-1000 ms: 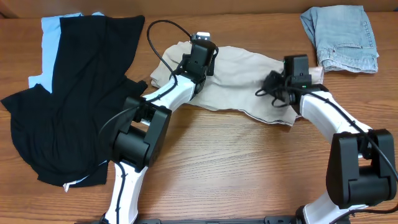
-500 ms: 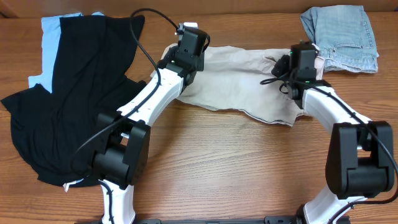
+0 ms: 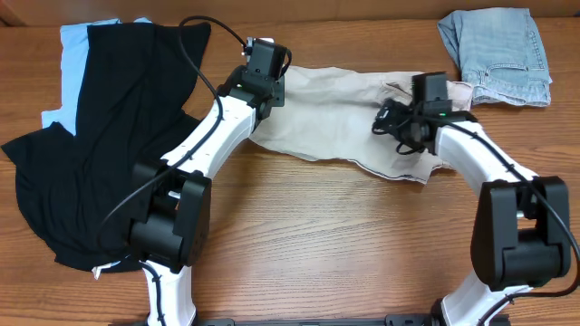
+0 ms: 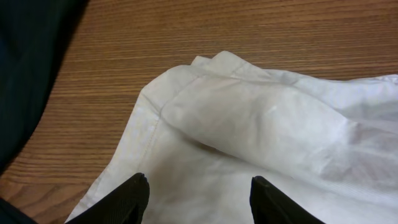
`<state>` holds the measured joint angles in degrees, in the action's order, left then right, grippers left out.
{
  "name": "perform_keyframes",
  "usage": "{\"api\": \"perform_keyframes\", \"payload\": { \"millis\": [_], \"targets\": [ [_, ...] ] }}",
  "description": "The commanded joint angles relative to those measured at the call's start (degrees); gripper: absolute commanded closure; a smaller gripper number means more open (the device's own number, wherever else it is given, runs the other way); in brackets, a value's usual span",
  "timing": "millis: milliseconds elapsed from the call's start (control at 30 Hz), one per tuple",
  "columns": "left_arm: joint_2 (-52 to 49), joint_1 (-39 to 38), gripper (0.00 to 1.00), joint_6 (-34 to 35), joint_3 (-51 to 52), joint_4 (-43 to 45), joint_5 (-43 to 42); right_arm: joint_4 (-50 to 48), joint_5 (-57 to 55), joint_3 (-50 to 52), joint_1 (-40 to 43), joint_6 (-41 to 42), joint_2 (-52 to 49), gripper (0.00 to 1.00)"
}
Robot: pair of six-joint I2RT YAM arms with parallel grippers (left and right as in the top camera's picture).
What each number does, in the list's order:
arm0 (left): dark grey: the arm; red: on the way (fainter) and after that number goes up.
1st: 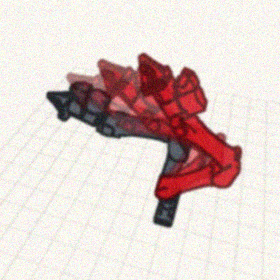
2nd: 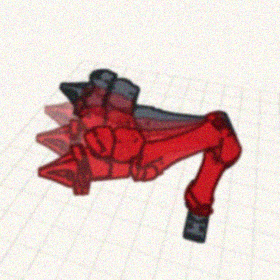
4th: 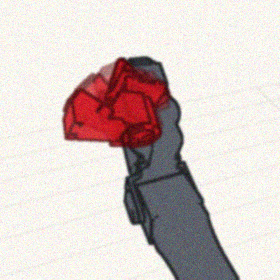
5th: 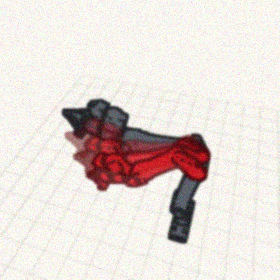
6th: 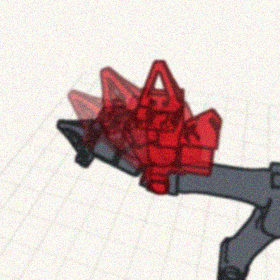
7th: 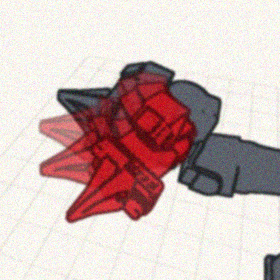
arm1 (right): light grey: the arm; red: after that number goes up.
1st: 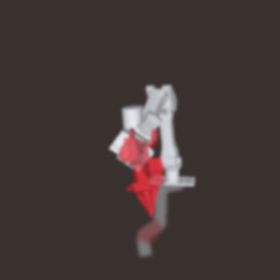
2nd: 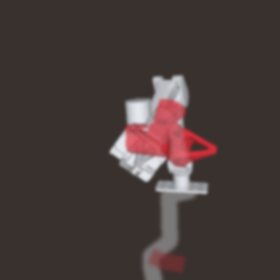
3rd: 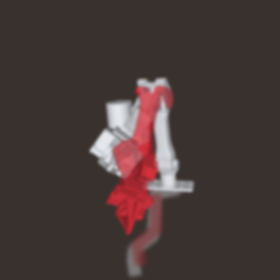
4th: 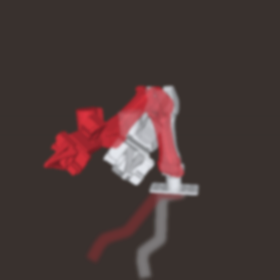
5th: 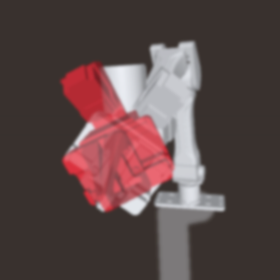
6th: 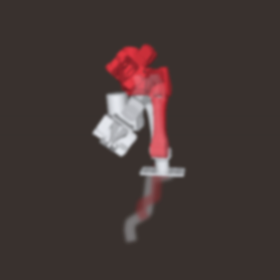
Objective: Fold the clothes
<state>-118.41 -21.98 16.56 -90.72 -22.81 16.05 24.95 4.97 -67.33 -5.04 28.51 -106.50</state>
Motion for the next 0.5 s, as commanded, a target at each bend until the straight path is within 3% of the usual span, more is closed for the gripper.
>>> {"api": "perform_keyframes", "payload": {
  "millis": [0, 200, 467],
  "targets": [
    [0.1, 0.3, 0.4, 0.2, -0.2, -0.7, -0.9, -0.2, 1.1, -1.1, -2.3, 0.0, -3.8, 0.16],
    [1.7, 1.5, 0.33, 0.2, -0.8, -4.4, -0.8, 2.4, 1.1, -1.1, -3.6, 0.0, -8.3, 0.15],
    [5.9, 4.2, 0.21, 0.1, -1.7, -8.7, -0.8, 19.2, 2.9, -1.1, -3.7, 1.9, -8.4, 0.12]
  ]
}}
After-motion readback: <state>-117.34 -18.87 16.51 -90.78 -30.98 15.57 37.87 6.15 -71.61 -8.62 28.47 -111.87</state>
